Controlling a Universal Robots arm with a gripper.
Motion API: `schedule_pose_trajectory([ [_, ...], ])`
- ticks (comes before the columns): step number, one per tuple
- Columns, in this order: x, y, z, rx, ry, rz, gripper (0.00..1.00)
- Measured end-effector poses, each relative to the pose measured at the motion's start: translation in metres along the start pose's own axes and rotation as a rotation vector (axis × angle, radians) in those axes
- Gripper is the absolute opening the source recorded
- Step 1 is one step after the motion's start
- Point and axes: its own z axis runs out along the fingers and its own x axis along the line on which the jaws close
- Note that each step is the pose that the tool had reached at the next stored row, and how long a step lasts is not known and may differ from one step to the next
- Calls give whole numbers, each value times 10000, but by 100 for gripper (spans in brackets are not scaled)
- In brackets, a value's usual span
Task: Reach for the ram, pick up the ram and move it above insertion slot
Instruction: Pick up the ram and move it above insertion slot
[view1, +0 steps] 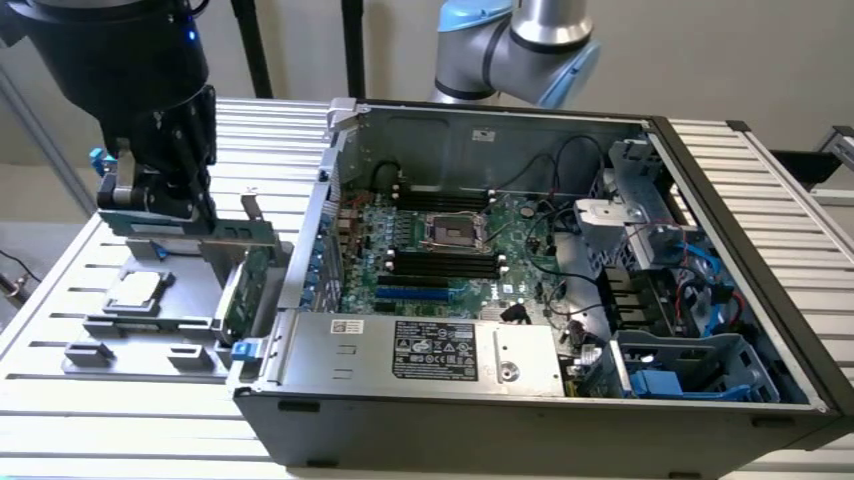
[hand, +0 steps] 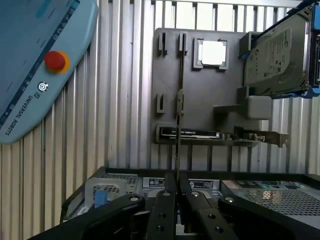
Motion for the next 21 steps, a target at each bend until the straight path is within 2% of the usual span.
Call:
schedule_pose_trajectory([
  [4, 3, -145, -10, 4, -129, -10, 14],
  [8, 5, -296, -20, 6, -223, -16, 14],
  [16, 11, -608, -39, 8, -383, -28, 14],
  [21, 12, -798, -48, 10, -448, -31, 14],
])
